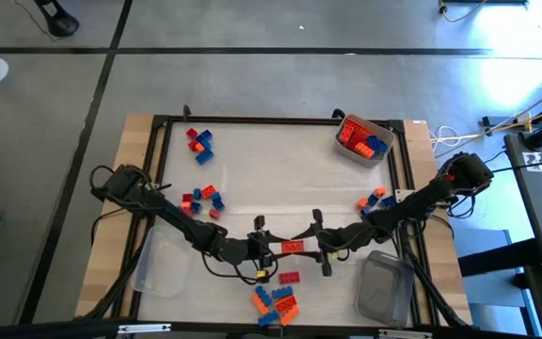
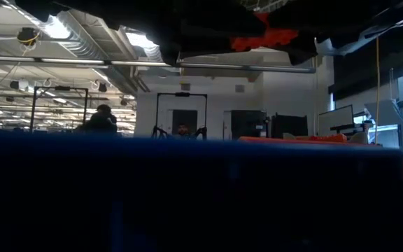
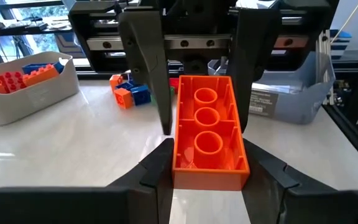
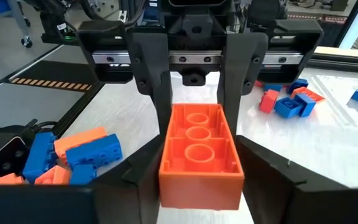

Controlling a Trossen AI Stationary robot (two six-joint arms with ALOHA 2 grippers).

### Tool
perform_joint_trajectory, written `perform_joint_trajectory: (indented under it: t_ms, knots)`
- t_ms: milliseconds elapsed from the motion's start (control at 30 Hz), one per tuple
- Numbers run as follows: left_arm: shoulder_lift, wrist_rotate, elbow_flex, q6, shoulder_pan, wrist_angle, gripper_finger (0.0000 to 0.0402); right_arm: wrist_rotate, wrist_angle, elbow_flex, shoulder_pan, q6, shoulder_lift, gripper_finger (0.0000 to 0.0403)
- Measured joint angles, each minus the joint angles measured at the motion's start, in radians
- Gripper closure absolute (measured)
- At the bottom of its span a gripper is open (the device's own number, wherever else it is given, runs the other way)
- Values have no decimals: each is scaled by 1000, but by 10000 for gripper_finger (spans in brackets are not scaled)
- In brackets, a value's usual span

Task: Sort blocks by size
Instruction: Put the orange game piece into the gray bin

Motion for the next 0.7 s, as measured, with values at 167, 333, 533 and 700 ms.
perform_joint_trajectory:
  t_ms: [167, 333, 533, 700]
  knots:
    - [0, -5, 0, 0, 0, -1, 274, 1, 0, 0, 0, -17, 0, 263]
    - [0, -4, 0, 0, 0, 0, 256, 1, 0, 0, 0, -17, 0, 265]
    - [-8, 2, 0, 2, 3, -19, 194, 37, -8, 0, 0, -27, -4, 247]
    - [-83, -12, 0, -14, 1, -170, 174, 144, -113, 0, 2, -49, -79, 264]
